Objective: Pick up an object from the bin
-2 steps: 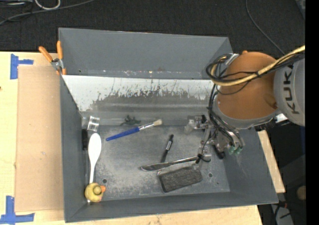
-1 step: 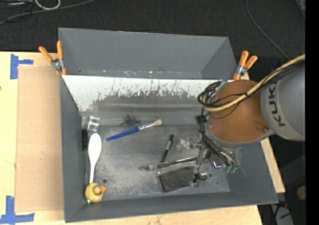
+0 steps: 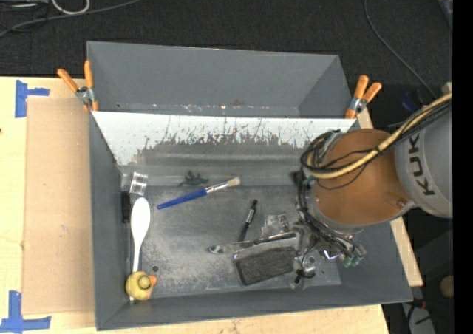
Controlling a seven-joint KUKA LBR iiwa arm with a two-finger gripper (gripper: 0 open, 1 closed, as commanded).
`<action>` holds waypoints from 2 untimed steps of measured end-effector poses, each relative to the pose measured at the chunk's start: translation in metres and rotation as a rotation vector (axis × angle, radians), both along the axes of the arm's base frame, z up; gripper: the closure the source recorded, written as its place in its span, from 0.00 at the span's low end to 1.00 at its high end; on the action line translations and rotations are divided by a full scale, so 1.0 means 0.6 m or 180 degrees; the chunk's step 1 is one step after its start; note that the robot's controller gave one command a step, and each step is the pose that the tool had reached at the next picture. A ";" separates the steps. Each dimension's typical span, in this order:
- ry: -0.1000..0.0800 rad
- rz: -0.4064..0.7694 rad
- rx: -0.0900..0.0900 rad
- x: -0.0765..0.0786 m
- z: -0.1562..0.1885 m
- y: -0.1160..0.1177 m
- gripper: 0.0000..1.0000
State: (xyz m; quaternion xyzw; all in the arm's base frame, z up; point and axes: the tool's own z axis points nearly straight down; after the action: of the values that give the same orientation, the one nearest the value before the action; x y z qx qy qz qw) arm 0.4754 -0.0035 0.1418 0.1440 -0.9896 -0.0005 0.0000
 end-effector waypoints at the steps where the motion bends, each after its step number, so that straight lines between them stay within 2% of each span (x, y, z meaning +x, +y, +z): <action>1: 0.0015 0.0535 0.0003 0.007 -0.024 -0.018 0.00; 2: -0.0025 0.0923 0.0006 0.021 -0.123 -0.033 0.00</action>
Offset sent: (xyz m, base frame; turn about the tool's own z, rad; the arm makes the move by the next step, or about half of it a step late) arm 0.0113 -0.0208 -0.0718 -0.2911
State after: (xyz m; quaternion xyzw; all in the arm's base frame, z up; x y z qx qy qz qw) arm 0.4882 -0.0235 0.0682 0.2855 -0.9584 -0.0009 -0.0039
